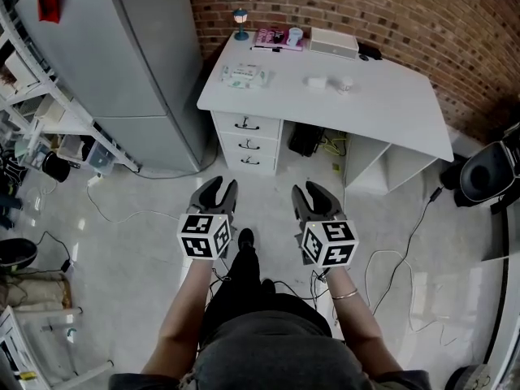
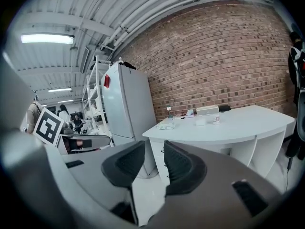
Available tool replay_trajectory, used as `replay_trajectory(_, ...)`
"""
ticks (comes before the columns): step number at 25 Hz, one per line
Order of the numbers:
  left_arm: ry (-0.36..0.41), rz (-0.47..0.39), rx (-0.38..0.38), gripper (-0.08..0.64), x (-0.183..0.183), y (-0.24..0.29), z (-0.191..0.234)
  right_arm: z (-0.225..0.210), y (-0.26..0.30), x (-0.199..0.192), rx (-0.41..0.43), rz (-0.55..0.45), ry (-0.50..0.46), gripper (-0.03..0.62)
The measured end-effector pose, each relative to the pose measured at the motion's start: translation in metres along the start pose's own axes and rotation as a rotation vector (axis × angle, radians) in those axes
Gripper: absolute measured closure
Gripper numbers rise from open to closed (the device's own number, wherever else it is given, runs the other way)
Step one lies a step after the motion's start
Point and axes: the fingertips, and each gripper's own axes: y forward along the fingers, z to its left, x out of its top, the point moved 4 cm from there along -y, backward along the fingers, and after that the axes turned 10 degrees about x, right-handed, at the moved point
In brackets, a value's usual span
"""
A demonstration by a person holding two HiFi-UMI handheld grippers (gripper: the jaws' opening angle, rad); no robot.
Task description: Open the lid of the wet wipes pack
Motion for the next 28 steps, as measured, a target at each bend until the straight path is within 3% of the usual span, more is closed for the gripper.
replay_trajectory(18, -0.02, 0.001, -0.014, 0.42, 0.045, 0.131, 0.085, -0.035, 0.152, 0.05, -0.009, 0.035, -0.023, 0.483)
replay_trajectory(28, -0.019, 0.002, -0.043, 0.422, 0.063, 0.18, 0.116, -0.048, 0.204, 0.07, -0.036, 0.03, -0.04, 0.483)
